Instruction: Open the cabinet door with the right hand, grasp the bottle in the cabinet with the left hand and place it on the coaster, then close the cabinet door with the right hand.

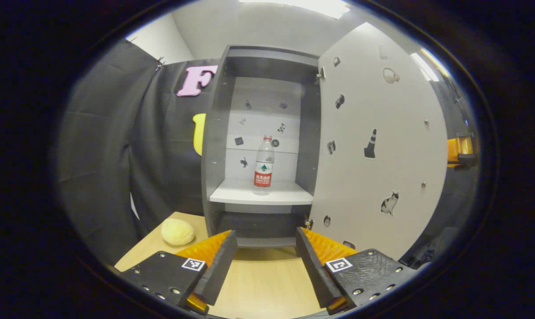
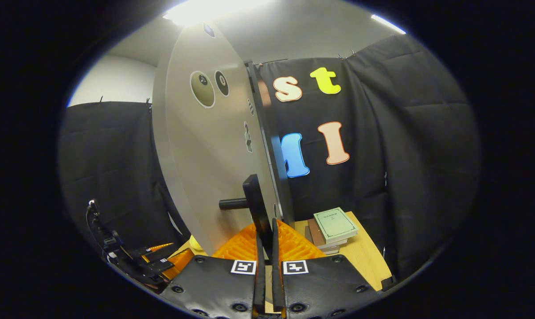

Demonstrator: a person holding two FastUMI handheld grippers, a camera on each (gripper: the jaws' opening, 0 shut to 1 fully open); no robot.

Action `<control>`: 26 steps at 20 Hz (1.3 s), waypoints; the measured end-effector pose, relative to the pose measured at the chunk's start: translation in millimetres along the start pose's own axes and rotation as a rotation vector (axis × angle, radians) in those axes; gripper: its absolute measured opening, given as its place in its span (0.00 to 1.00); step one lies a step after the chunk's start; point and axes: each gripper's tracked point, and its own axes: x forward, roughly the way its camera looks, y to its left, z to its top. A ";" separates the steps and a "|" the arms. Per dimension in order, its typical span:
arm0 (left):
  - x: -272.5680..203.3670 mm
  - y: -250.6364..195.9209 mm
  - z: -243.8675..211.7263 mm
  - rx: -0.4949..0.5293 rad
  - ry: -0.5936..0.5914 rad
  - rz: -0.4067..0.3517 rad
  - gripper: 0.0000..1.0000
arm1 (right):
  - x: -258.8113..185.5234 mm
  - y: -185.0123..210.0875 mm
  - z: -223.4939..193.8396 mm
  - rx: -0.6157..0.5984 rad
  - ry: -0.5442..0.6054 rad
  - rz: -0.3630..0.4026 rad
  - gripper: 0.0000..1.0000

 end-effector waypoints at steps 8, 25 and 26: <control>39.4 42.9 27.1 0.051 -0.020 -0.141 0.85 | -29.8 -3.4 2.1 0.016 -0.038 -0.137 0.08; 113.1 72.8 59.2 0.048 -0.034 -0.234 0.80 | -64.9 -94.1 31.5 0.034 -0.100 -0.444 0.31; 122.8 71.5 65.2 0.053 -0.039 -0.233 0.80 | -58.6 -104.2 35.9 0.039 -0.109 -0.437 0.34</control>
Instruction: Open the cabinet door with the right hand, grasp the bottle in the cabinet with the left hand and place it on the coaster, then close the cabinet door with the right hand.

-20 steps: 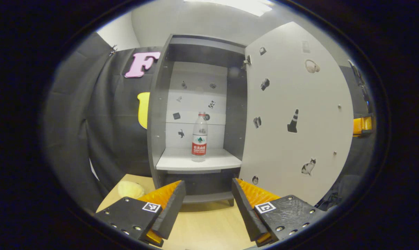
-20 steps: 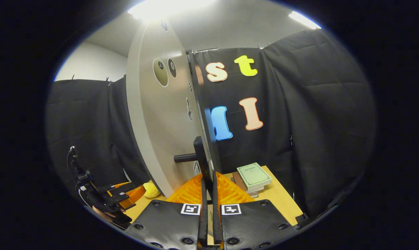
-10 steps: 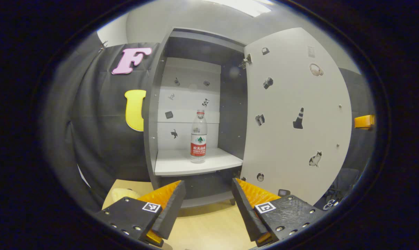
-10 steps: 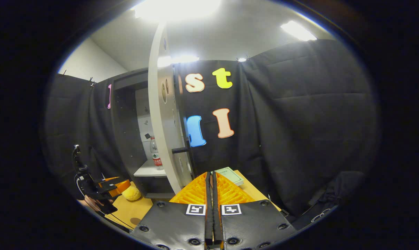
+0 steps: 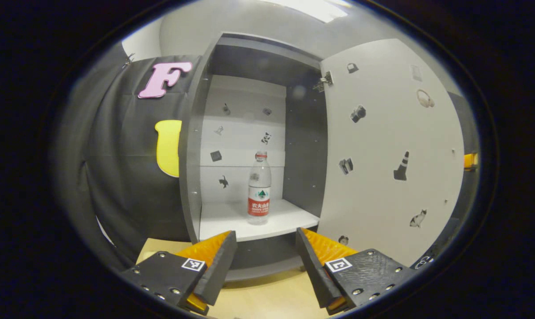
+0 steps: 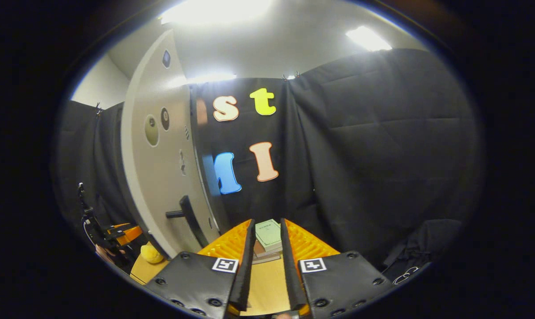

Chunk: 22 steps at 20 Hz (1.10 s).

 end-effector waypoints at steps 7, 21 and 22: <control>89.7 13.9 21.1 -0.004 0.006 0.032 0.80 | 86.7 -13.1 8.1 0.050 -0.010 0.072 0.86; 218.3 13.2 11.4 0.018 0.036 -0.008 0.83 | 141.5 -37.1 -19.7 0.018 0.057 0.026 0.90; 223.5 11.9 10.2 0.018 0.039 -0.016 0.83 | 142.8 -39.2 -22.2 0.021 0.058 0.019 0.90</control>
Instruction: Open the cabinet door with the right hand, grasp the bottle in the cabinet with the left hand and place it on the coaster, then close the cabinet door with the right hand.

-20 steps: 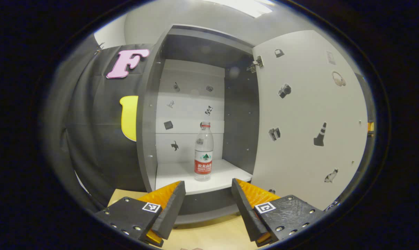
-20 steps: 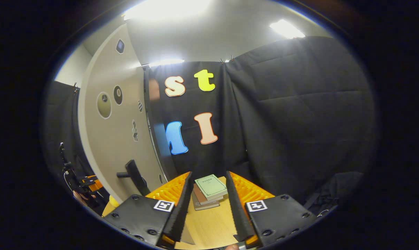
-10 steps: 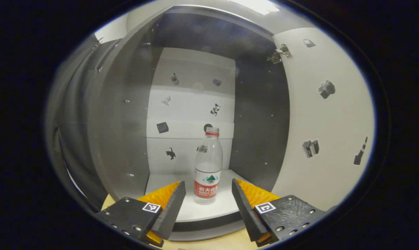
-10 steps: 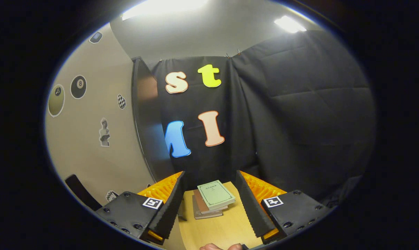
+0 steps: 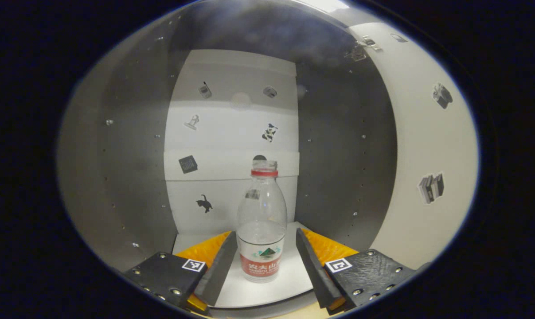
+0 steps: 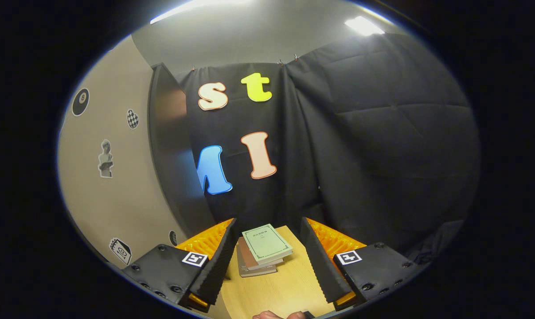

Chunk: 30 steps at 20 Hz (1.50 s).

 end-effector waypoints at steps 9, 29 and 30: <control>35.5 6.7 -16.1 0.015 0.034 0.009 0.82 | 9.8 -17.2 -16.7 0.021 0.026 -0.048 0.90; -46.5 7.6 13.6 0.015 -0.063 -0.064 0.71 | 6.4 -4.3 -29.5 0.029 0.031 -0.035 0.90; -57.6 7.6 17.8 0.019 -0.071 -0.067 0.71 | 4.5 -1.4 -29.1 0.027 0.029 -0.032 0.90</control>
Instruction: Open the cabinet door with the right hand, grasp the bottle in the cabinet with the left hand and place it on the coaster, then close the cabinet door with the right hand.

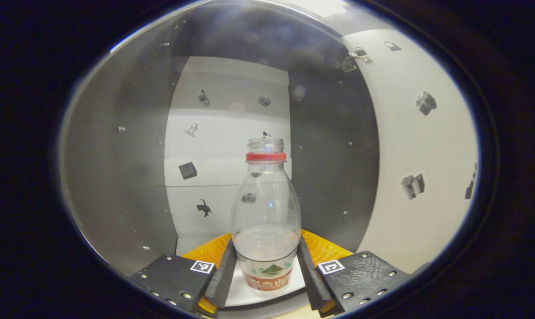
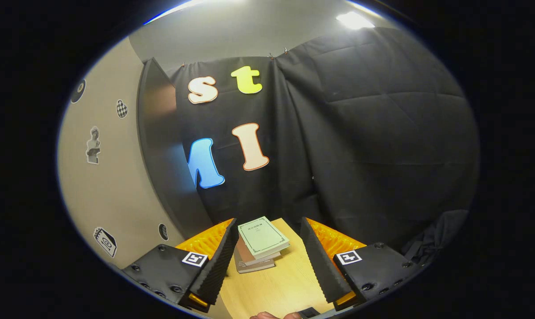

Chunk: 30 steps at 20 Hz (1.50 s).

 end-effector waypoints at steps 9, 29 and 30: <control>-121.7 31.9 9.5 0.061 -0.045 0.061 0.67 | -10.5 33.7 -5.2 -0.038 0.006 0.049 0.82; -329.8 136.3 -303.0 0.009 0.126 0.418 0.67 | -36.3 33.7 -19.9 0.036 -0.118 -0.029 0.90; -332.7 130.7 -316.4 0.008 0.135 0.413 0.68 | -36.9 32.8 -16.6 0.039 -0.139 -0.036 0.90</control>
